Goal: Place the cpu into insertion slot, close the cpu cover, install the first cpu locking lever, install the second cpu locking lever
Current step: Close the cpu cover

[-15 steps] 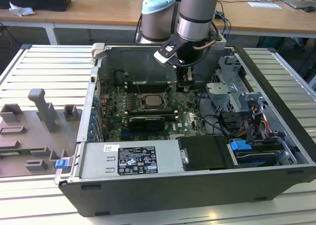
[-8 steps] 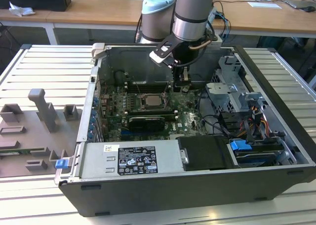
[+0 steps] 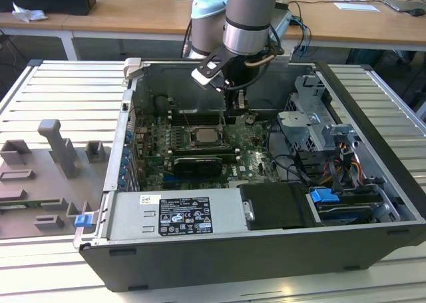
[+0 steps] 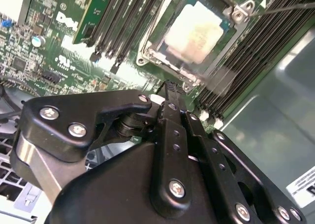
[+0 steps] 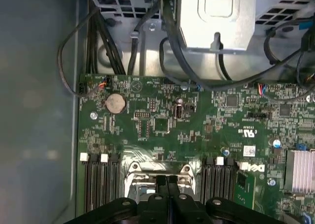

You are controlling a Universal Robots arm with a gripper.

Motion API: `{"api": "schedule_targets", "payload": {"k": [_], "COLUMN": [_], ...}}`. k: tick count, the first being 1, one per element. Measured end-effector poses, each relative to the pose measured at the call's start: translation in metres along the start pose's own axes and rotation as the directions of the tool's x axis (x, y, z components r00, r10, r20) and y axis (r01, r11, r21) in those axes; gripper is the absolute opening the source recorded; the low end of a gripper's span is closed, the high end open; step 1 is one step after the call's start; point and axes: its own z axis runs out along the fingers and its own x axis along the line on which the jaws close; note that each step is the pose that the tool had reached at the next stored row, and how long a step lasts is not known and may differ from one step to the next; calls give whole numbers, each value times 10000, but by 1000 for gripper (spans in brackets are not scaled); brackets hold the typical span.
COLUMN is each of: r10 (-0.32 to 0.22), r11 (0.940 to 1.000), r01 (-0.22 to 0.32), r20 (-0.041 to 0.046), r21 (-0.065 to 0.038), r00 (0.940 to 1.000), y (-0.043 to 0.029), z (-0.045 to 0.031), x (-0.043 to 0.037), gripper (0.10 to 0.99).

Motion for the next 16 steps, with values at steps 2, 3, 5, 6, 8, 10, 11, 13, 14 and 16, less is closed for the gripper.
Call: {"api": "schedule_targets", "payload": {"k": [2,3,5,6,8,10,11,13,14,16], "r10": [0,-1,0,0,-1,0,1,-2,-3,-14], "r11": [10000,10000,10000,10000,10000,10000,10000,10000,10000,10000], "r01": [0,1,0,0,1,0,-1,2,3,14], "r20": [-3,0,0,0,0,1,1,0,0,-1], "r21": [-1,0,0,0,0,1,1,-8,-10,-17], "r00": [10000,10000,10000,10000,10000,10000,10000,10000,10000,10000], "y": [-62,-83,-103,-113,-149,-200,-233,-314,-346,-416], "z": [8,19,35,41,47,50,52,58,61,73], "x": [3,4,4,5,6,8,9,12,14,19], "gripper": [106,106,106,106,106,106,106,106,106,106]}}
